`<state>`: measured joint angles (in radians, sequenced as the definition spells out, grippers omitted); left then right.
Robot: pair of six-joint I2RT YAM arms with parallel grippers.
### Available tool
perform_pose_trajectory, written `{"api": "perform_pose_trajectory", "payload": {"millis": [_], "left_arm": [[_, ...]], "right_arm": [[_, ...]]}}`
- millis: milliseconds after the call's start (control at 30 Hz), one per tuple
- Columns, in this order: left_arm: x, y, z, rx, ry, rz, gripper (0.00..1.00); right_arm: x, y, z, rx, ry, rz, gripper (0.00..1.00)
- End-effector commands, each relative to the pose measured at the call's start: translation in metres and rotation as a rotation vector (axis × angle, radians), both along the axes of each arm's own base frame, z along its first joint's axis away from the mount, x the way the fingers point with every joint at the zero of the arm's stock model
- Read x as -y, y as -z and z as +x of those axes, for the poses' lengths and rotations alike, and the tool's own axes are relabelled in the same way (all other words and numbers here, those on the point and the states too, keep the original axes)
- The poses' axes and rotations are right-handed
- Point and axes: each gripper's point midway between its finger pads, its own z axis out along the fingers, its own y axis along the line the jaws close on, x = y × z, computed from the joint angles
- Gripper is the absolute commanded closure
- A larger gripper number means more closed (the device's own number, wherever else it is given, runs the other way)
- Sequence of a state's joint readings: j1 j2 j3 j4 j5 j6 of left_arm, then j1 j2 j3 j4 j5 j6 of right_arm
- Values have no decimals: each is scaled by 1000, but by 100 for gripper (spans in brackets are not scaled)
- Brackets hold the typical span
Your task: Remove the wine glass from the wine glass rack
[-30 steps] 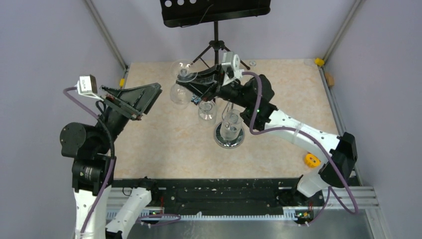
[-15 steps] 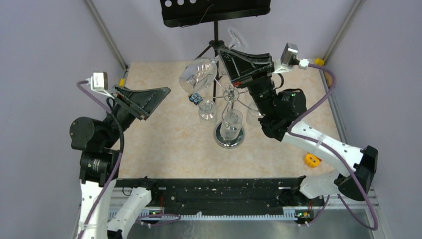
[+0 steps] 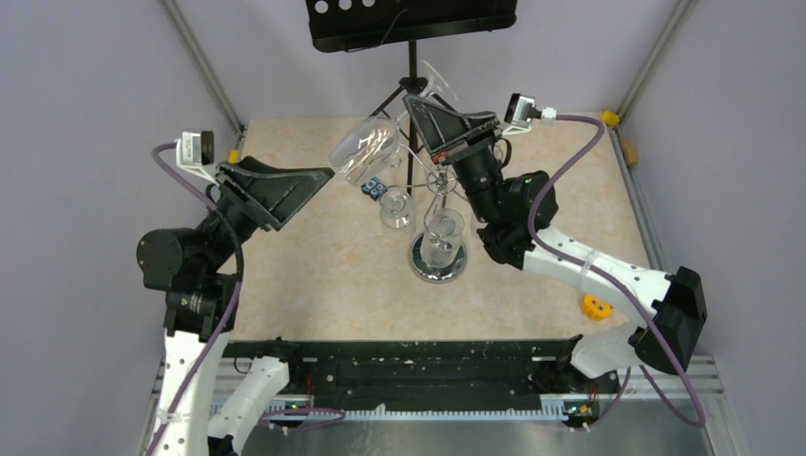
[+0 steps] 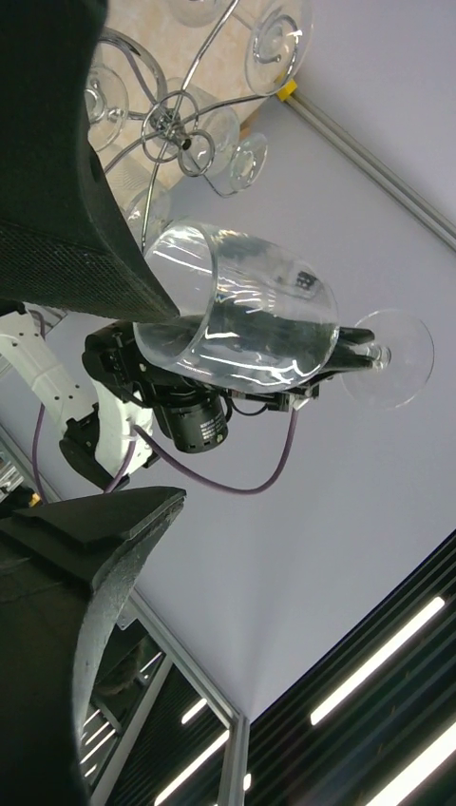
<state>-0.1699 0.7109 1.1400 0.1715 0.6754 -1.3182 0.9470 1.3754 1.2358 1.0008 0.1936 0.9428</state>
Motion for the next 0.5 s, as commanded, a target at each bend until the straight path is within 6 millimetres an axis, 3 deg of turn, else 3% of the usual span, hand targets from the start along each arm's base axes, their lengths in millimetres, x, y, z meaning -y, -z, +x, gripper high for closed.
{"api": "perform_pose_trajectory", "payload": {"millis": [0, 200, 467], "left_arm": [[0, -13, -10, 61, 27, -15, 34], [-5, -14, 0, 10, 36, -122, 46], [-10, -20, 9, -56, 93, -257, 52]], "right_arm": [[13, -20, -13, 3, -74, 125, 100], [6, -17, -15, 38, -95, 128, 100], [-12, -7, -17, 109, -128, 117, 100]]}}
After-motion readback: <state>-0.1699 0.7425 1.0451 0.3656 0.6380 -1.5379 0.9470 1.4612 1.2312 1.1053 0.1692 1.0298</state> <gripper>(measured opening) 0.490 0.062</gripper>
